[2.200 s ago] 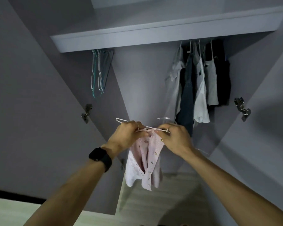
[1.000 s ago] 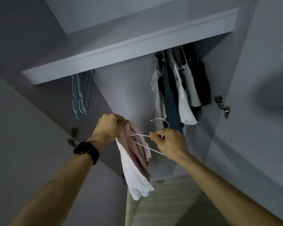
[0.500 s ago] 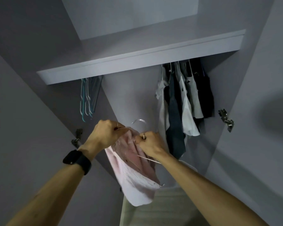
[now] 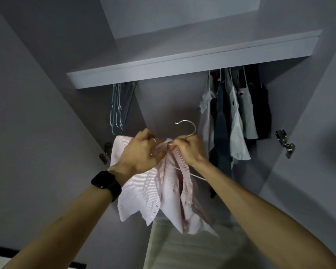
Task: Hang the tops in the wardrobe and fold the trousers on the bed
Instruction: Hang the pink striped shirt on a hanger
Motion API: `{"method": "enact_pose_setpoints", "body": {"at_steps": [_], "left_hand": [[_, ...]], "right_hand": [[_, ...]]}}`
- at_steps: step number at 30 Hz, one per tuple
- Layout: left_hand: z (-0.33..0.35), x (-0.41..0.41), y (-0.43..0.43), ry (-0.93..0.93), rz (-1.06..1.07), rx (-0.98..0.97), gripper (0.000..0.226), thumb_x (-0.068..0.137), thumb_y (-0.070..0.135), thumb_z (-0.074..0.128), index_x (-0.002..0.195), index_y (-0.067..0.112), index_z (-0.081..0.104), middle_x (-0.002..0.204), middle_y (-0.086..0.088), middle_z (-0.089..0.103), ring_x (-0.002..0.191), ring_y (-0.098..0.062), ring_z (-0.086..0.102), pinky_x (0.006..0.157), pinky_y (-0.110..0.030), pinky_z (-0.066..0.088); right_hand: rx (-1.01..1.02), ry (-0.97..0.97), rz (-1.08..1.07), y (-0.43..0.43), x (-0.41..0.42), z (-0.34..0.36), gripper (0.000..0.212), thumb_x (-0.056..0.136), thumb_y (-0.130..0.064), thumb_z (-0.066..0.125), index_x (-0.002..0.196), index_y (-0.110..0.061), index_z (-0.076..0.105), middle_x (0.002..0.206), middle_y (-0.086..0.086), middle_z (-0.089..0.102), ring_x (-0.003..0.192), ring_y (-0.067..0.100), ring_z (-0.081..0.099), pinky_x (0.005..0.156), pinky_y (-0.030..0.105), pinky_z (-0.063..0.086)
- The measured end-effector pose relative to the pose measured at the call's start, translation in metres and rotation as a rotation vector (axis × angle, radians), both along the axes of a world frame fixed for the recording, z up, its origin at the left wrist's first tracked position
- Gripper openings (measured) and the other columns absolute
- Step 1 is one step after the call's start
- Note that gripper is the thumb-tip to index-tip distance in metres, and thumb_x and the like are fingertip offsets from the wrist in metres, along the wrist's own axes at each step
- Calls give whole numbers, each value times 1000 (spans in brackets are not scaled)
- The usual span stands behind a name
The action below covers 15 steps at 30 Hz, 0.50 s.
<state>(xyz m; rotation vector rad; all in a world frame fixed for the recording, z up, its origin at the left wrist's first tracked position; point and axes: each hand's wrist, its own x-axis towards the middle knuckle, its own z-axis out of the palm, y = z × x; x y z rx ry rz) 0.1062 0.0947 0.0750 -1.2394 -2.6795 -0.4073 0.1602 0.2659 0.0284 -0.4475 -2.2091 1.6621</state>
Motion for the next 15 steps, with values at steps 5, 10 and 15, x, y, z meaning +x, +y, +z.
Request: {"method": "enact_pose_setpoints", "body": {"at_steps": [5,10,15], "left_hand": [[43,-20,22,-460,88,81,20,95,47,57,97,41,77,99,19,73,102,-8,66,88,-27,50],[63,-33,41,-542,27,44,17,85,42,78,95,28,76,88,11,75,88,-5,69,86,-27,51],[63,-32,65,-195,67,-86,27,94,40,69,114,22,69,100,2,70,92,-17,64,81,-27,45]], "right_hand": [[108,72,-16,23,-9,29,34,70,-35,55,43,-15,49,43,-1,39,49,10,40,58,43,39],[215,74,-61,39,-19,53,29,80,-25,64,65,0,67,65,16,65,62,24,59,62,34,45],[513,215,-196,49,-9,59,15,85,-20,69,93,-8,71,92,6,69,89,24,61,82,34,47]]}}
